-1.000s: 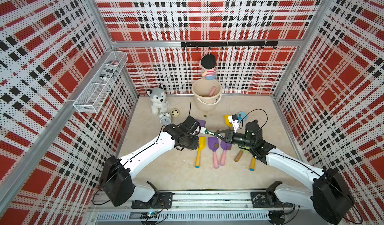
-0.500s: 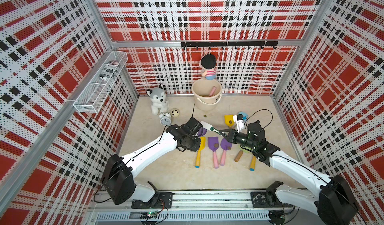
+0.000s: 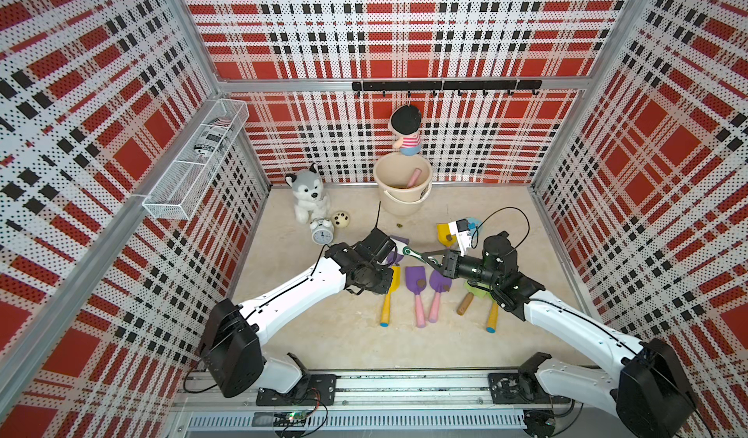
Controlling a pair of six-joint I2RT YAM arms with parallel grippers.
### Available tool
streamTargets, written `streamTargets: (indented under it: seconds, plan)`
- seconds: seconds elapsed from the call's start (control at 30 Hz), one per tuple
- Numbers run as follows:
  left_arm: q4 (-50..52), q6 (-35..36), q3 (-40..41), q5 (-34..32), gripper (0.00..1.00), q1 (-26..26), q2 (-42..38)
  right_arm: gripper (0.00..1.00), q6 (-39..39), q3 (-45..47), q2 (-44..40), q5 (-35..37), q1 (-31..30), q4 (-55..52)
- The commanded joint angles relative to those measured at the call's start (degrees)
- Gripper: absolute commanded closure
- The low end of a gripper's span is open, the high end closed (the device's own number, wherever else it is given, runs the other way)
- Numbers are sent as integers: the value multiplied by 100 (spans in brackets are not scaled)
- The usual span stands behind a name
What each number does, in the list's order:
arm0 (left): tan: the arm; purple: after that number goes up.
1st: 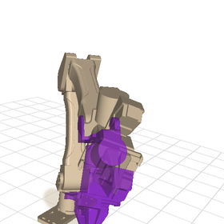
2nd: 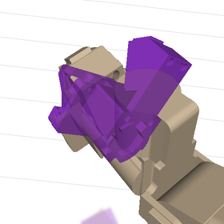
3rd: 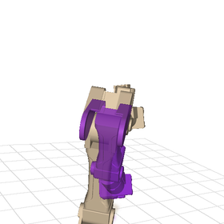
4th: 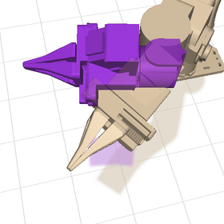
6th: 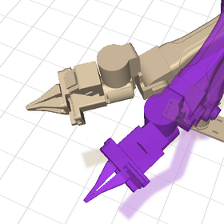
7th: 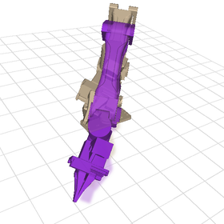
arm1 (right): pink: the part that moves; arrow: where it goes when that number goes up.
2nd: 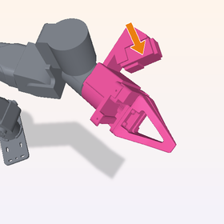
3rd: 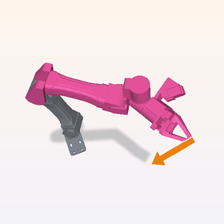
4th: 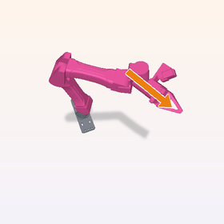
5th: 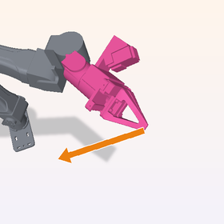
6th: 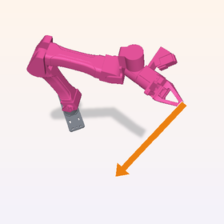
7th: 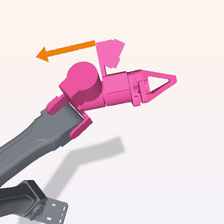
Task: Brush the soil off the hand trowel and place it into the bucket
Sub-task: Brush off the soil from the hand trowel.
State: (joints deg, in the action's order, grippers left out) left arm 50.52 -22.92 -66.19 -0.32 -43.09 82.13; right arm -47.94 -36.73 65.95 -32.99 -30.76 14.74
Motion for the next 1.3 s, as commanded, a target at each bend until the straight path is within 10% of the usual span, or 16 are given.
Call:
streamTargets:
  seconds: [0.0,0.73,1.0,1.27]
  plan:
    - [-184,-15,-223,-47,100,-24,-109,100,-52,87,135,-248,26,242]
    - [-28,-106,-275,-66,100,-33,-335,100,723,-51,-883,1164,905,-582]
    - [1068,-229,-905,121,100,-33,-369,100,3791,326,-1257,2668,574,-477]
    - [1771,-197,-1422,45,100,168,-286,100,7663,509,-819,4101,-1729,-894]
